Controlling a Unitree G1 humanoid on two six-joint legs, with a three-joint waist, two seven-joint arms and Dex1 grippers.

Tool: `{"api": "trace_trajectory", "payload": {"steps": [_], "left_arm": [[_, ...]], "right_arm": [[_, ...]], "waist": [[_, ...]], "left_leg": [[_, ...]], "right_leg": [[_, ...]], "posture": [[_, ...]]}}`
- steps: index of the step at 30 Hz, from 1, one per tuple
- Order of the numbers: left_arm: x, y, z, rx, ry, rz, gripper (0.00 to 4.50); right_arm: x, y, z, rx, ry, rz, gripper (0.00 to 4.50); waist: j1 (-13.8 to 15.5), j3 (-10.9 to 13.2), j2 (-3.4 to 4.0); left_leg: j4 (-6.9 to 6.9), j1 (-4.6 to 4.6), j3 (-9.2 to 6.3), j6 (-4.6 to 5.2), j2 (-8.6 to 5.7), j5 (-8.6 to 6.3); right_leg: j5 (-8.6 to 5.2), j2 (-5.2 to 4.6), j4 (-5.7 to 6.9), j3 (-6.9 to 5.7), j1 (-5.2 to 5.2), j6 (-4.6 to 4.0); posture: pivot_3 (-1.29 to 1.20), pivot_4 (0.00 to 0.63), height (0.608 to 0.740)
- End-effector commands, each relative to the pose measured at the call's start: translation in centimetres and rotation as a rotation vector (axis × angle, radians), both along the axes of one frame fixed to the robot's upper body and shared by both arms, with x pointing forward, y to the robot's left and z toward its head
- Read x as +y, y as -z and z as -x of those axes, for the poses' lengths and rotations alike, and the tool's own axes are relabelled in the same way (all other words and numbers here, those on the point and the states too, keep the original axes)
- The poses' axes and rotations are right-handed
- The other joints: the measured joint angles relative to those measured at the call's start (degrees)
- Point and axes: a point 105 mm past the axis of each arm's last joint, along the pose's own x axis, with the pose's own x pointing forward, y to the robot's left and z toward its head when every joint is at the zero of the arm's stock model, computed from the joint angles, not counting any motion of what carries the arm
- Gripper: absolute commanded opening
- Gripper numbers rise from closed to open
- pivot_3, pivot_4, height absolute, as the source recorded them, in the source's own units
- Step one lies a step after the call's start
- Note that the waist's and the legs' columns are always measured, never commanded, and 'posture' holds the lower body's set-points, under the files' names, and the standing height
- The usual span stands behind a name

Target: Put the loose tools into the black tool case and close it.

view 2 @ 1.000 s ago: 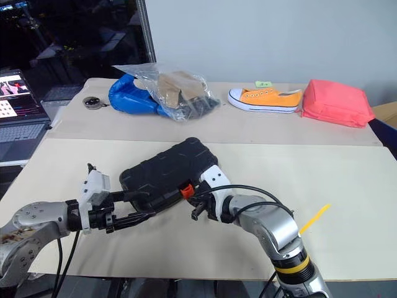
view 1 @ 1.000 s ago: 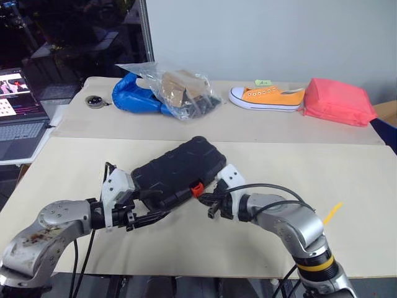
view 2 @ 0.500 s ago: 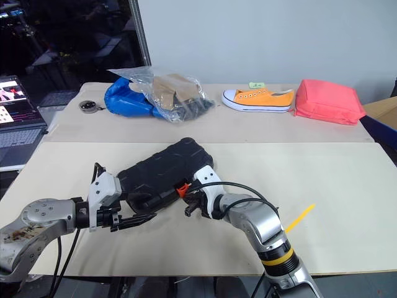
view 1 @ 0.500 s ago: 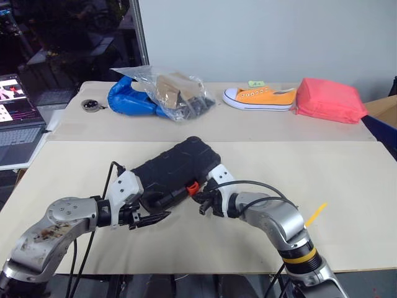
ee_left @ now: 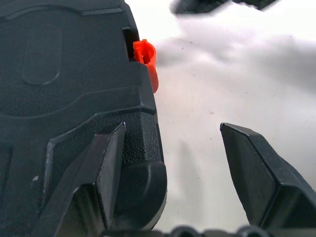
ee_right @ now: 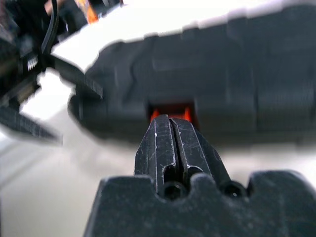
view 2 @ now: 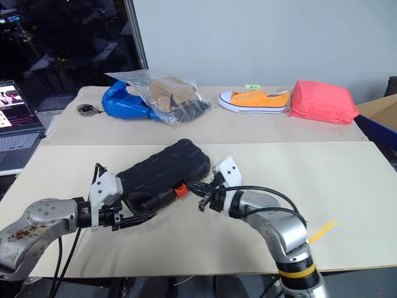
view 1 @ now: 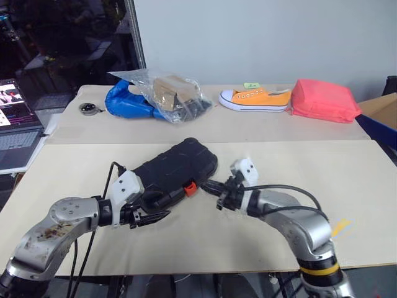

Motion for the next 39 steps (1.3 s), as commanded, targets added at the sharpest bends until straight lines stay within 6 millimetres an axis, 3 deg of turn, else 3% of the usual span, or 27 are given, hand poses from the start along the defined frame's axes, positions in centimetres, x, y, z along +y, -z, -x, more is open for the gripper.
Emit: {"api": "trace_trajectory", "payload": {"steps": [1,7,15,25,31,35,39], "left_arm": [[0.7,2.2,0.5,0.099,-0.031,-0.031,3.27],[0.8,2.2,0.4,0.099,-0.039,-0.032,3.27],[0.7,2.4,0.5,0.1,-0.042,-0.03,3.27],[0.8,2.5,0.4,0.102,-0.042,-0.031,3.27],[0.7,2.6,0.3,0.098,-0.044,-0.03,3.27],[0.6,2.5,0.2,0.093,-0.046,-0.023,3.27],[0.5,2.3,0.2,0.083,-0.051,-0.003,3.27]], "right_arm": [[1.0,-0.6,-0.4,-0.068,0.005,-0.02,0.02],[1.7,0.5,-0.3,-0.084,-0.005,0.004,0.02],[2.6,3.7,-0.6,-0.116,-0.008,0.108,0.02],[3.1,8.0,-1.3,-0.132,-0.011,0.187,0.02],[3.1,9.4,-1.3,-0.148,-0.03,0.217,0.02],[3.0,8.9,-1.7,-0.17,-0.016,0.177,0.02],[2.3,5.1,-2.4,-0.233,0.039,0.032,0.02]], "waist": [[0.0,0.0,0.01],[0.0,0.0,0.01],[-0.1,0.0,-0.02],[-0.6,-0.2,-0.12],[-1.0,-0.2,-0.2],[-1.3,-0.2,-0.26],[-1.4,-0.2,-0.27]], "left_leg": [[0.0,-0.02,0.01,0.0,0.01,0.0],[-0.05,-0.12,0.0,0.0,0.0,0.0],[-0.08,-0.01,-0.09,-0.01,0.02,-0.01],[-0.13,0.56,-0.2,-0.02,0.08,-0.02],[-0.34,1.08,-0.21,-0.37,0.06,-0.22],[-0.33,1.1,-0.15,-0.35,0.04,-0.21],[-0.34,1.06,-0.11,-0.35,0.04,-0.21]], "right_leg": [[-0.01,0.0,-0.01,0.0,0.0,-0.01],[-0.06,-0.04,-0.04,0.02,-0.06,-0.01],[-0.09,-0.08,-0.04,0.03,-0.01,-0.02],[-0.12,-0.07,0.05,0.17,0.22,-0.35],[-0.19,-0.13,0.03,0.52,0.24,-0.59],[-0.16,-0.12,0.0,0.66,0.24,-0.54],[-0.12,-0.11,0.0,0.78,0.19,-0.47]], "posture": [[0.0,0.15,0.74],[0.0,0.15,0.74],[0.0,0.15,0.74],[0.0,0.15,0.74],[0.0,0.15,0.74],[0.0,0.15,0.74],[0.0,0.15,0.74]]}}
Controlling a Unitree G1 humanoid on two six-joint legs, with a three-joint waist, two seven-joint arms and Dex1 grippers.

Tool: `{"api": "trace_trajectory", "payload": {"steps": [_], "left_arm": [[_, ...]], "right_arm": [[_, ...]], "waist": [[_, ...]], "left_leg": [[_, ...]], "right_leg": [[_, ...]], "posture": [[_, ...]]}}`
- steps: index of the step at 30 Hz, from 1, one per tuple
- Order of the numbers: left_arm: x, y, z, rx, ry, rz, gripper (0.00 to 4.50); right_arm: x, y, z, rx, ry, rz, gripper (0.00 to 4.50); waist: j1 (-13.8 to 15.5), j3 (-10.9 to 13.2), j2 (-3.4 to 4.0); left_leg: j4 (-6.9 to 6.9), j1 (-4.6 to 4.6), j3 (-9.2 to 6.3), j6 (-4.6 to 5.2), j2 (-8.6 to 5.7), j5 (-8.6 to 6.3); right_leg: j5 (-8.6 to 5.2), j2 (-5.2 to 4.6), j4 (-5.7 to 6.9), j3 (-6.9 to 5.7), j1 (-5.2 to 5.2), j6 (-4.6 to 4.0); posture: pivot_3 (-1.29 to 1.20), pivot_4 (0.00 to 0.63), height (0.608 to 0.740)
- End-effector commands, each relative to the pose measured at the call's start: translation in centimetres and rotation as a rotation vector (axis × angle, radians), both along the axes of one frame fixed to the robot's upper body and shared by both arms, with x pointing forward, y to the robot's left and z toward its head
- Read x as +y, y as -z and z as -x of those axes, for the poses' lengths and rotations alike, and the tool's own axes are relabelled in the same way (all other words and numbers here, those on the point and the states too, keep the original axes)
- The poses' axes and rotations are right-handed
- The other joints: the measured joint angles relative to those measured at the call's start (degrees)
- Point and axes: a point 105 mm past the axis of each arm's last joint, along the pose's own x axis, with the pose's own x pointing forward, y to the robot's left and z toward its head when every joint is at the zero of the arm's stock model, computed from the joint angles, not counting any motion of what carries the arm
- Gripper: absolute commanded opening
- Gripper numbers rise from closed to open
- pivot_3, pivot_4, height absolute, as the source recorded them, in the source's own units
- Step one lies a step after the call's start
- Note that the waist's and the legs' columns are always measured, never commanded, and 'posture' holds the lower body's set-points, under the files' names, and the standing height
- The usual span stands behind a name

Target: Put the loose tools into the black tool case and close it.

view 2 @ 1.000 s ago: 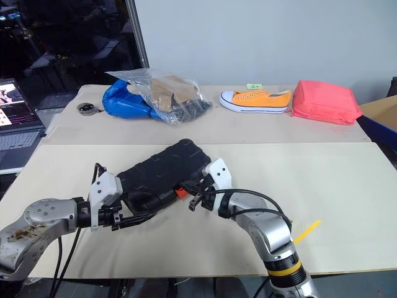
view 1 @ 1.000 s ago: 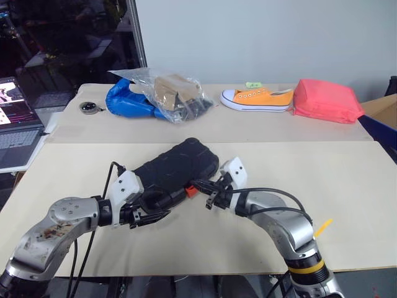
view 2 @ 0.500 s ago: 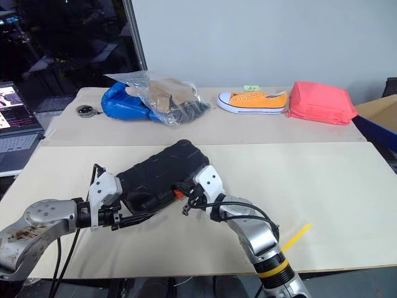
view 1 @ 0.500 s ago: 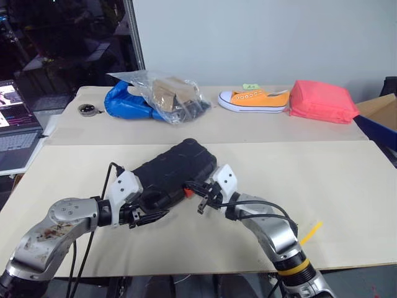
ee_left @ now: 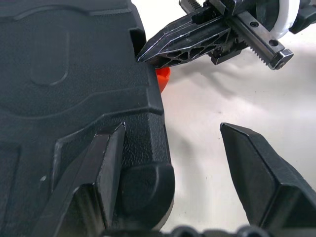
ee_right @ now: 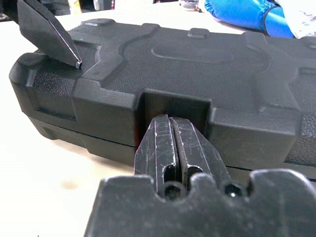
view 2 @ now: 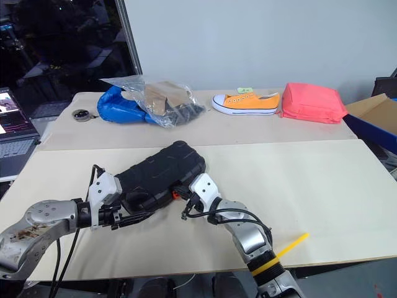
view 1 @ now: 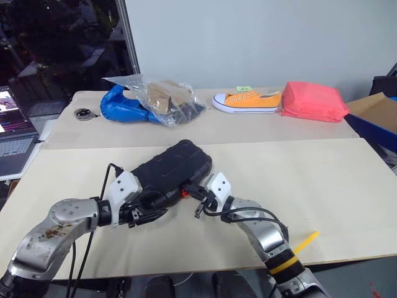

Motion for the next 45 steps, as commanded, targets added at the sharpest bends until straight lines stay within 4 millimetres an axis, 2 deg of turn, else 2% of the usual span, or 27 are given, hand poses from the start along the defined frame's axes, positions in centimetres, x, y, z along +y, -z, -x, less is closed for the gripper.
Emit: {"api": "trace_trajectory", "payload": {"steps": [1,4,7,9,13,19,25,28,35,45], "left_arm": [[0.0,1.7,0.7,0.082,-0.005,-0.001,3.27],[0.0,1.7,0.6,0.08,-0.01,0.003,3.27],[0.0,1.9,0.6,0.083,-0.016,0.001,3.27],[0.0,2.0,0.7,0.086,-0.016,0.001,3.27],[0.0,2.2,0.7,0.087,-0.017,-0.004,3.27],[0.0,2.4,0.5,0.09,-0.014,-0.017,3.27],[0.0,2.5,0.4,0.091,-0.009,-0.028,3.27],[0.0,2.4,0.3,0.089,-0.007,-0.032,3.27],[0.0,2.4,0.3,0.089,-0.01,-0.033,3.27],[-0.2,2.6,0.5,0.093,-0.014,-0.028,3.27]], "right_arm": [[-1.3,-1.5,-0.5,0.024,0.044,-0.105,0.02],[-1.6,-4.8,0.4,0.021,0.002,-0.228,0.02],[-1.9,-6.2,1.6,0.037,-0.037,-0.239,0.02],[-2.5,-5.8,2.4,0.071,-0.054,-0.177,0.02],[-4.3,-3.8,3.8,0.141,-0.046,0.004,0.02],[-6.3,-0.6,3.8,0.229,0.038,0.203,0.02],[-5.0,0.3,1.9,0.221,0.102,0.223,0.02],[-4.0,0.3,1.5,0.22,0.084,0.198,0.02],[-2.0,-1.9,1.9,0.215,0.015,0.044,0.02],[-2.1,-3.9,1.7,0.166,0.01,-0.017,0.02]], "waist": [[0.1,0.0,-0.02],[0.3,0.2,0.04],[0.7,0.2,0.07],[1.1,0.2,0.08],[1.6,0.1,0.06],[1.6,0.2,0.01],[1.5,0.2,0.0],[1.6,0.2,0.0],[1.6,0.2,-0.01],[1.6,0.2,-0.01]], "left_leg": [[0.0,-0.02,0.0,0.0,0.0,0.0],[0.0,-0.35,0.06,0.04,-0.01,0.02],[0.01,-0.85,0.07,0.32,-0.03,0.19],[-0.03,-0.98,0.06,0.28,-0.03,0.17],[-0.38,-1.15,0.09,0.23,-0.13,0.13],[-0.49,-1.15,0.18,0.23,-0.28,0.14],[-0.48,-1.08,0.17,0.24,-0.26,0.14],[-0.45,-1.09,0.17,0.24,-0.28,0.14],[-0.46,-1.15,0.15,0.24,-0.28,0.14],[-0.44,-1.12,0.14,0.24,-0.25,0.14]], "right_leg": [[0.0,0.0,0.0,0.01,-0.01,0.01],[0.03,-0.01,-0.03,0.05,-0.06,0.05],[0.15,-0.04,-0.06,-0.02,-0.33,0.59],[0.08,-0.06,-0.13,-0.05,-0.44,0.63],[0.07,-0.27,-0.51,-0.16,-0.55,0.61],[-0.03,-0.47,-0.62,-0.2,-0.54,0.78],[-0.01,-0.42,-0.61,-0.23,-0.5,0.78],[0.0,-0.42,-0.61,-0.23,-0.46,0.8],[-0.01,-0.43,-0.62,-0.25,-0.46,0.81],[0.01,-0.43,-0.58,-0.32,-0.45,0.81]], "posture": [[0.0,0.15,0.74],[0.0,0.15,0.74],[0.0,0.15,0.74],[0.0,0.15,0.74],[0.0,0.15,0.74],[0.0,0.15,0.74],[0.0,0.15,0.74],[0.0,0.15,0.74],[0.0,0.15,0.74],[0.0,0.15,0.74]]}}
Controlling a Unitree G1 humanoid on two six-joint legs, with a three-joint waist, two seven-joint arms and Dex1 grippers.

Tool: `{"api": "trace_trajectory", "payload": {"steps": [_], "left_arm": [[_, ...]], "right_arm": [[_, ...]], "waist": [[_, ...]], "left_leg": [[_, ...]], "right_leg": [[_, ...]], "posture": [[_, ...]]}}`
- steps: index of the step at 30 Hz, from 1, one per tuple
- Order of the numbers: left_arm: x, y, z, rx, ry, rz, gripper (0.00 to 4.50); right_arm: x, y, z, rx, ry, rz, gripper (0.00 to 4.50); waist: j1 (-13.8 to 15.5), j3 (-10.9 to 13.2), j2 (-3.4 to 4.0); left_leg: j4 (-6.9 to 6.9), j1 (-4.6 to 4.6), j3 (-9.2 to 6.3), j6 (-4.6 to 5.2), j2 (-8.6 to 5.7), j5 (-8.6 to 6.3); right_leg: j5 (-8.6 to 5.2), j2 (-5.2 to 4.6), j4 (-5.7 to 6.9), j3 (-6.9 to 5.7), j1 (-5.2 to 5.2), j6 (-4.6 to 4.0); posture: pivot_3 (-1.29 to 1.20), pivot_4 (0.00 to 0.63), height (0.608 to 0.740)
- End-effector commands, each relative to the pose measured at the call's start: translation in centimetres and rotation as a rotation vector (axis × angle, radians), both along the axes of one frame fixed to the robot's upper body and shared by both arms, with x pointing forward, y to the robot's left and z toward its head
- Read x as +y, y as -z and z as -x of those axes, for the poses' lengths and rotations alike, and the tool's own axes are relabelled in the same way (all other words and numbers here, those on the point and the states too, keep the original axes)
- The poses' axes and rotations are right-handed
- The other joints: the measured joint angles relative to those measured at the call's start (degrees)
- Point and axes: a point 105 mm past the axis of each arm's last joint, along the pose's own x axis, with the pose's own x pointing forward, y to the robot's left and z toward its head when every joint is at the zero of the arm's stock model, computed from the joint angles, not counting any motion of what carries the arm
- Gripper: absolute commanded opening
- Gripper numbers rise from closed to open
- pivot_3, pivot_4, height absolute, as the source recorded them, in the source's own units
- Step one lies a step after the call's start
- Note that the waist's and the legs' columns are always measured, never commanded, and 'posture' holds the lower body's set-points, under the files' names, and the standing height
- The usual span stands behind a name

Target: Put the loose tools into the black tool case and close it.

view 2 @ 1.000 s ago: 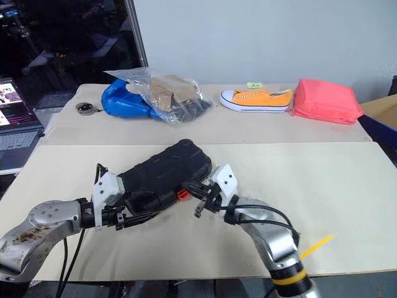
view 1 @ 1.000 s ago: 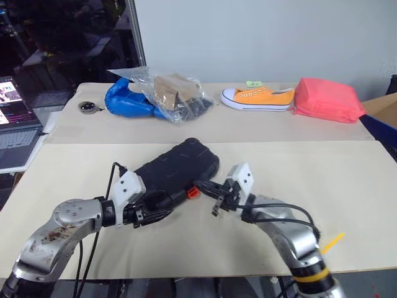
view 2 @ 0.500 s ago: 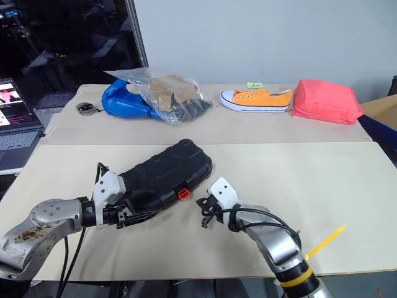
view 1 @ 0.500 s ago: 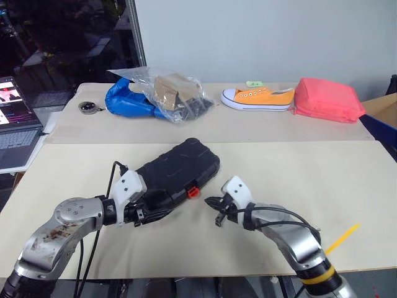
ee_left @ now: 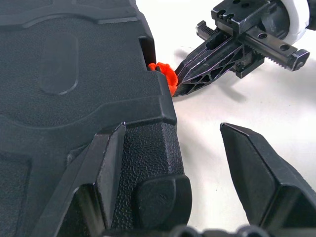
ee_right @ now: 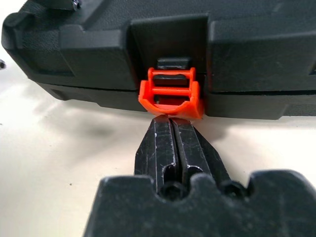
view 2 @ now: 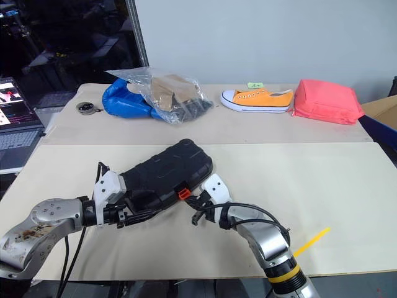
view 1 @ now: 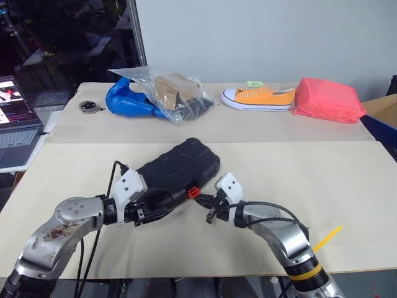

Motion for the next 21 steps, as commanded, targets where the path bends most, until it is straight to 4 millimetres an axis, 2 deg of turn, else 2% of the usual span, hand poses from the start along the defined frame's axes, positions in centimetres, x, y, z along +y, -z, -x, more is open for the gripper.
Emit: {"api": "trace_trajectory", "payload": {"steps": [1,5,10,21], "left_arm": [[0.8,3.1,0.7,0.129,-0.04,-0.051,3.27],[0.8,3.3,0.8,0.134,-0.039,-0.051,3.27],[0.7,3.5,1.0,0.147,-0.037,-0.056,3.27],[1.2,4.5,1.4,0.195,-0.051,-0.088,3.27]], "right_arm": [[0.2,-3.9,-0.4,-0.121,0.0,-0.093,0.02],[0.3,-4.1,-0.7,-0.13,0.013,-0.105,0.02],[0.7,-5.8,-0.5,-0.171,0.017,-0.18,0.02],[1.3,-8.0,-0.7,-0.24,0.021,-0.267,0.02]], "waist": [[0.0,0.0,0.0],[-0.1,0.0,0.0],[-0.2,0.0,0.01],[-0.2,-0.1,0.02]], "left_leg": [[0.01,0.0,0.0,0.0,0.0,0.0],[0.02,0.0,0.0,0.0,0.0,0.0],[0.02,0.0,0.0,0.0,0.03,0.0],[-0.02,0.05,0.01,-0.01,0.02,0.0]], "right_leg": [[0.0,0.0,0.0,0.0,0.0,0.0],[0.02,0.0,0.01,0.0,0.0,0.0],[0.03,0.03,0.02,0.0,-0.02,-0.01],[0.0,-0.01,0.0,-0.02,0.05,-0.02]], "posture": [[0.0,0.15,0.74],[0.0,0.15,0.74],[0.0,0.15,0.74],[0.0,0.15,0.74]]}}
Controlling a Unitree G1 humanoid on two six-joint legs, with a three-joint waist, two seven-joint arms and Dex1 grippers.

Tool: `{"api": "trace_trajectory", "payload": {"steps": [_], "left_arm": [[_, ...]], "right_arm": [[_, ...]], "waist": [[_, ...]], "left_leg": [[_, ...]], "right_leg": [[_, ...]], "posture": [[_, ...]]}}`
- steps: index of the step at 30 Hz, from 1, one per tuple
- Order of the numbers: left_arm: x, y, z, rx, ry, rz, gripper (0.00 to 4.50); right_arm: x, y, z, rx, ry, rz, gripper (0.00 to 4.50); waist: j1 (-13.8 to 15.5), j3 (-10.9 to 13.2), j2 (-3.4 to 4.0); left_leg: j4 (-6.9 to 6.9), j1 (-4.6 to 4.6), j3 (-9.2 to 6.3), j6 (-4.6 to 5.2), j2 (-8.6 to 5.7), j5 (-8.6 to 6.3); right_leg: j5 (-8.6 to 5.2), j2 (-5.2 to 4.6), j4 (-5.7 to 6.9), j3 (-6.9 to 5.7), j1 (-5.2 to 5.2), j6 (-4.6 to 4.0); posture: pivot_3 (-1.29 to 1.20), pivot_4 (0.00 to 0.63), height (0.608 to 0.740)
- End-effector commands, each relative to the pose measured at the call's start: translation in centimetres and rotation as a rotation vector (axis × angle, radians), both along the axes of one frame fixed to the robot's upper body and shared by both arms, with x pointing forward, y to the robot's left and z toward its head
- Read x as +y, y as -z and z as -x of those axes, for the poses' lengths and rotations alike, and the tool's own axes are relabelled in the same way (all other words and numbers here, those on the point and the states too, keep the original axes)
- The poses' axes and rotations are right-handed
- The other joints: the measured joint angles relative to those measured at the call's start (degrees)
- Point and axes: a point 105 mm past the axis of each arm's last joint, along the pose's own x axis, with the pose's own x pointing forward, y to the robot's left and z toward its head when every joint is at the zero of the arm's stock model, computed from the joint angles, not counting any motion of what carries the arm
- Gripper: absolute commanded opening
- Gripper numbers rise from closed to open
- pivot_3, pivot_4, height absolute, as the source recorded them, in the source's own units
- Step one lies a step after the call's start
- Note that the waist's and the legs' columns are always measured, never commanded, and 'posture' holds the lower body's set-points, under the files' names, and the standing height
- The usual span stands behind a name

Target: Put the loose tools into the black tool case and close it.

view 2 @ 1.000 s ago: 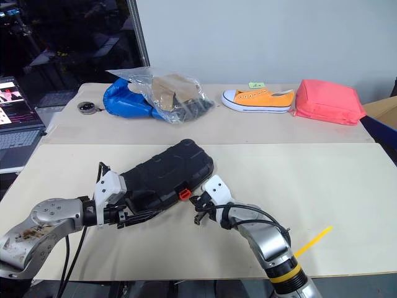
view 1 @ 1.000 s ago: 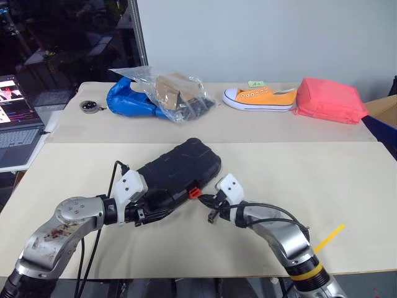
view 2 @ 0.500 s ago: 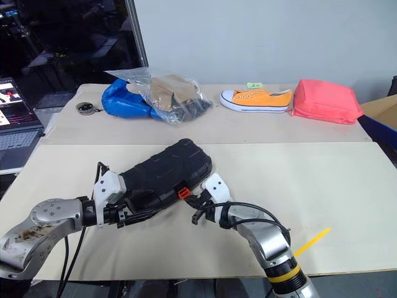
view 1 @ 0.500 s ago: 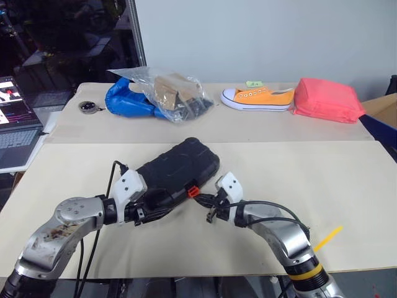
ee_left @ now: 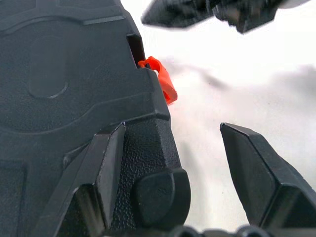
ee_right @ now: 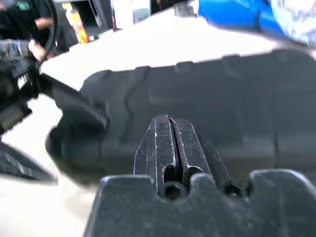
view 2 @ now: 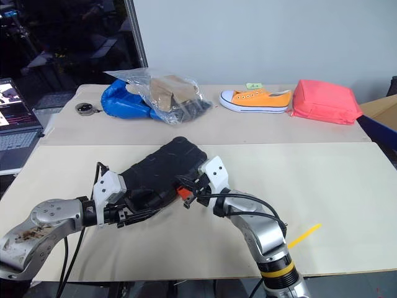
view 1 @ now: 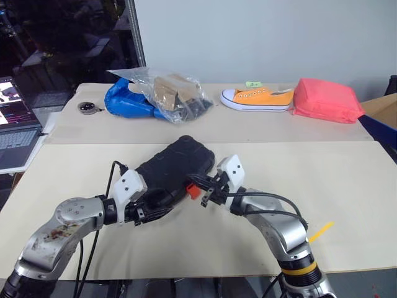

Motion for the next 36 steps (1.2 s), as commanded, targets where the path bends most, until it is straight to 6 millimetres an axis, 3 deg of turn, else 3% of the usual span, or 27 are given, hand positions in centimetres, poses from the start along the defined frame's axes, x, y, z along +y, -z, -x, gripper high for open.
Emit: {"api": "trace_trajectory", "payload": {"steps": [1,4,7,8,9,18,35,36], "left_arm": [[1.2,4.4,1.4,0.199,-0.044,-0.074,3.27],[1.2,4.4,1.4,0.198,-0.046,-0.075,3.27],[1.3,4.4,1.4,0.195,-0.049,-0.075,3.27],[1.3,4.4,1.4,0.194,-0.048,-0.075,3.27],[1.3,4.4,1.4,0.194,-0.048,-0.075,3.27],[1.3,4.4,1.4,0.196,-0.042,-0.078,3.27],[1.3,4.2,1.5,0.19,-0.046,-0.081,3.27],[1.3,4.2,1.5,0.189,-0.047,-0.081,3.27]], "right_arm": [[-0.1,-2.3,0.2,-0.077,-0.004,-0.064,0.02],[-0.6,-1.3,0.3,-0.054,-0.001,0.001,0.02],[-2.2,1.5,0.7,0.016,0.007,0.166,0.02],[-2.3,1.9,1.1,0.029,-0.02,0.194,0.6],[-2.3,2.0,1.2,0.037,-0.024,0.199,0.74],[-1.8,3.0,1.2,0.16,-0.013,0.219,3.78],[-0.5,4.0,-0.5,0.15,0.035,0.269,3.78],[-0.4,3.9,-0.5,0.147,0.035,0.268,3.28]], "waist": [[0.0,0.0,0.01],[0.0,0.0,0.01],[0.1,-0.1,0.06],[0.1,-0.1,0.06],[0.1,-0.1,0.06],[0.0,-0.1,0.07],[0.0,-0.1,0.08],[0.0,-0.1,0.08]], "left_leg": [[0.0,0.0,0.01,0.0,-0.01,0.0],[-0.01,0.02,0.01,0.0,0.0,0.0],[-0.02,0.02,0.0,0.0,-0.01,0.0],[-0.02,0.05,0.01,0.0,-0.02,0.0],[-0.02,0.09,0.01,0.0,-0.03,0.0],[-0.02,0.21,0.0,0.0,0.0,0.0],[-0.04,0.16,0.0,0.0,-0.01,0.0],[-0.04,0.16,0.0,0.0,-0.01,0.0]], "right_leg": [[0.0,-0.01,-0.01,0.0,0.01,-0.01],[0.0,-0.02,-0.01,0.0,0.02,-0.01],[0.0,-0.03,-0.02,-0.02,0.03,-0.01],[-0.01,-0.06,-0.04,-0.03,0.08,-0.03],[-0.01,-0.08,-0.04,-0.03,0.13,-0.03],[-0.04,-0.03,-0.03,-0.03,0.2,0.0],[-0.05,-0.05,-0.05,-0.05,0.18,0.0],[-0.06,-0.05,-0.05,-0.05,0.18,0.0]], "posture": [[0.0,0.15,0.74],[0.0,0.15,0.74],[0.0,0.15,0.74],[0.0,0.15,0.74],[0.0,0.15,0.74],[0.0,0.15,0.74],[0.0,0.15,0.74],[0.0,0.15,0.74]]}}
